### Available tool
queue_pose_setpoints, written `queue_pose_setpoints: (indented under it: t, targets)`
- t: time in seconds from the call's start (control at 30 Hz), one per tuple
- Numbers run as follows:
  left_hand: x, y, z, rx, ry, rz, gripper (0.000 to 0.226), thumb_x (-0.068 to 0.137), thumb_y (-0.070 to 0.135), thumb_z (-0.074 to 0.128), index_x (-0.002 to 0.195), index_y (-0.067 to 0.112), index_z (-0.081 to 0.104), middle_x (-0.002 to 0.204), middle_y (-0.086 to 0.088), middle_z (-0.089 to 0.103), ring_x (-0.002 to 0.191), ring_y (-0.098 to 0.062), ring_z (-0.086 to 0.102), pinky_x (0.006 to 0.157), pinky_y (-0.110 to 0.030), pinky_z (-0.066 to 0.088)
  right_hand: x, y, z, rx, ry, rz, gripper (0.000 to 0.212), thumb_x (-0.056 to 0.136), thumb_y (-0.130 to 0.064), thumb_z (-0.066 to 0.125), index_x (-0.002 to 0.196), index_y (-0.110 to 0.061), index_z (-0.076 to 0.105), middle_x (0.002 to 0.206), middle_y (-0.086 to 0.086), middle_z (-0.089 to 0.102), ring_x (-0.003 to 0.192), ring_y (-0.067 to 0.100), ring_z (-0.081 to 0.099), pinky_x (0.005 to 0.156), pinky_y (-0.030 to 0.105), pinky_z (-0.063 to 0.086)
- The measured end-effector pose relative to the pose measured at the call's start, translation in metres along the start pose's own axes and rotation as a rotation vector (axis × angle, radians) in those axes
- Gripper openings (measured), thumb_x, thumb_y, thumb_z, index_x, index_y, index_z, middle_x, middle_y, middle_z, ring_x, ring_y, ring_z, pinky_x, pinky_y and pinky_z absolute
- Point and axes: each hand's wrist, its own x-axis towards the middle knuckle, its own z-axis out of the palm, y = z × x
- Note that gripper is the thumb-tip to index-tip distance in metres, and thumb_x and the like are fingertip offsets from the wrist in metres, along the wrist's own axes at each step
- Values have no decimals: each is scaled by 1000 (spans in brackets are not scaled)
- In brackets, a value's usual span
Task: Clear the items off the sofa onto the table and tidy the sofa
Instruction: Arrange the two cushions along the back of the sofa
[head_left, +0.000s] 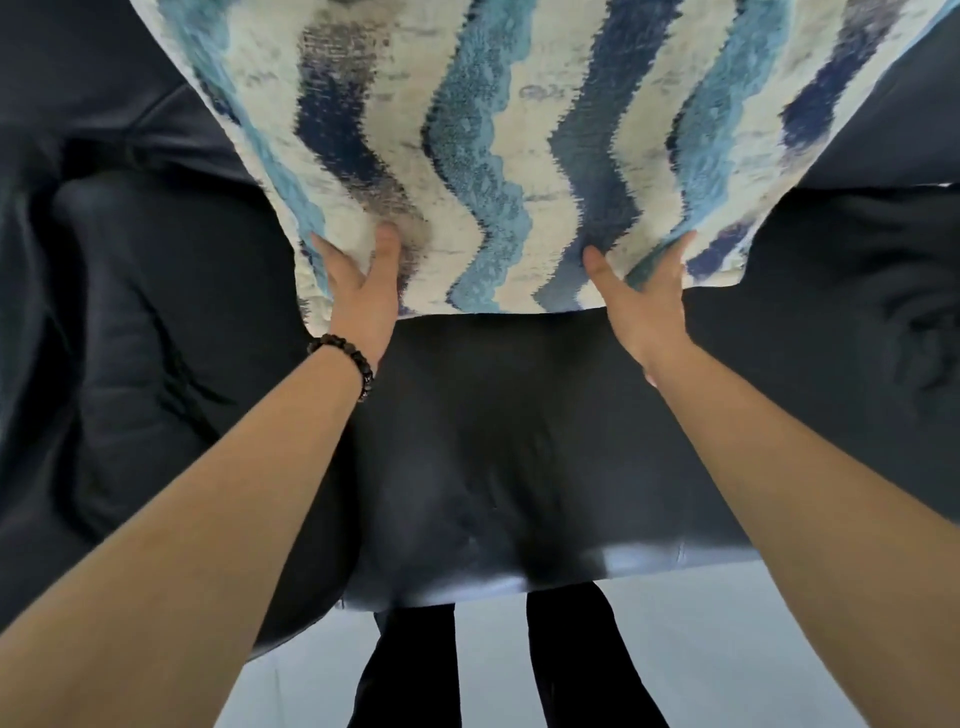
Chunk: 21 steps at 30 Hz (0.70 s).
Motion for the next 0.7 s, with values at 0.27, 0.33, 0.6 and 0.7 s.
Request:
queue_pose_setpoints:
  t: [0.27,0.33,0.6,0.7]
  targets:
    - [-96,26,-23,19,-143,246,63,100,43,43,155,25,18,159,12,23,144,-1,24,109,-9,22,-74,-23,-24,-84,-127,-310,83,91,-57,59,157,-32,15,161,-13,25,145,9,31,116,33,34]
    - [-137,38,-33,53,-157,337,53,101,36,45,151,24,32,154,11,35,140,1,31,114,-16,26,-112,-43,-33,-85,-182,-405,72,96,-53,54,156,-34,20,159,-16,27,145,4,29,113,23,33]
    - [-410,82,-126,32,185,402,37,101,24,44,138,20,51,123,10,64,113,6,57,91,-5,39,-338,-108,-146,102,-311,-549,44,99,-37,55,142,-29,48,138,-16,53,125,-1,52,105,32,47]
    - [-516,70,-156,-5,407,364,34,99,33,45,132,32,54,120,14,65,110,5,58,93,-16,47,-413,-103,-194,101,-373,-597,41,97,-36,54,137,-37,49,132,-18,57,122,2,55,100,27,47]
